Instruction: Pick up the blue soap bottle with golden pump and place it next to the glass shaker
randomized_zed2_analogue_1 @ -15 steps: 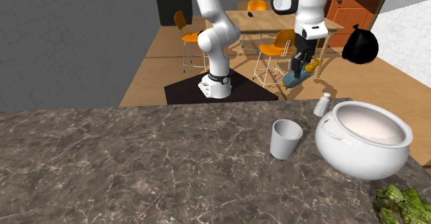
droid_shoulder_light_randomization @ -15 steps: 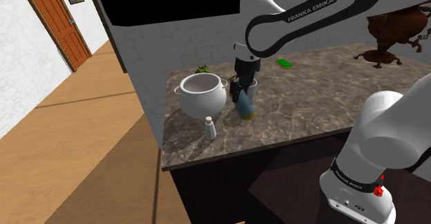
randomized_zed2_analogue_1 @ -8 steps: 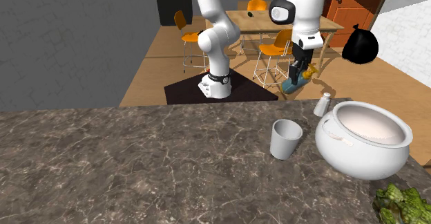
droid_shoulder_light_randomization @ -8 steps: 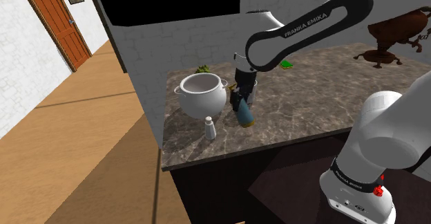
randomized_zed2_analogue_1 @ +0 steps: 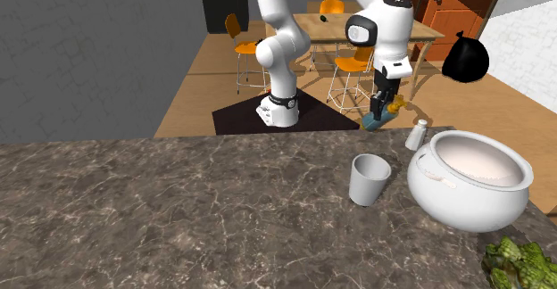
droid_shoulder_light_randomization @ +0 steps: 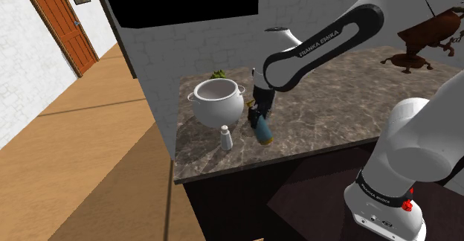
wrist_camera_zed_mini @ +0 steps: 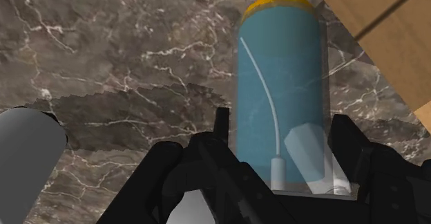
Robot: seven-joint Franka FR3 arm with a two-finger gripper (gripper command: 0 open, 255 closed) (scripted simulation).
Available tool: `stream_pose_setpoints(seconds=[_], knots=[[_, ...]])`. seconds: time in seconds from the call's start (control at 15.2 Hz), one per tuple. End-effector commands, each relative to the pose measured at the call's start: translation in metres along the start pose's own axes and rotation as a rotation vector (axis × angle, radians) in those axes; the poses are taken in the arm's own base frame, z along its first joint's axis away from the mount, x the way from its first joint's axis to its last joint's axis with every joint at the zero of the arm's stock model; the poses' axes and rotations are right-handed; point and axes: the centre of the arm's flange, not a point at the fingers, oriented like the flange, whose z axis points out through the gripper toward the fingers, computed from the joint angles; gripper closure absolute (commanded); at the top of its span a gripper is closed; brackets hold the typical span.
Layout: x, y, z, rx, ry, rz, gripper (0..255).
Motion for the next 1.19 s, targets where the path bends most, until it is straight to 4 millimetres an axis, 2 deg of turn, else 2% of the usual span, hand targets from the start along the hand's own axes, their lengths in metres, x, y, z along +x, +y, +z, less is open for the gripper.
stream_pose_setpoints(seconds=[0.0,0.86,0.92,1.12], knots=[[-0.002,0.000,0.010,0.000,0.001,0.000,255],[-0.008,0.007,0.078,0.000,0.001,0.000,255],[-0.009,0.008,0.088,0.000,0.001,0.000,255],[-0.009,0.008,0.088,0.000,0.001,0.000,255]])
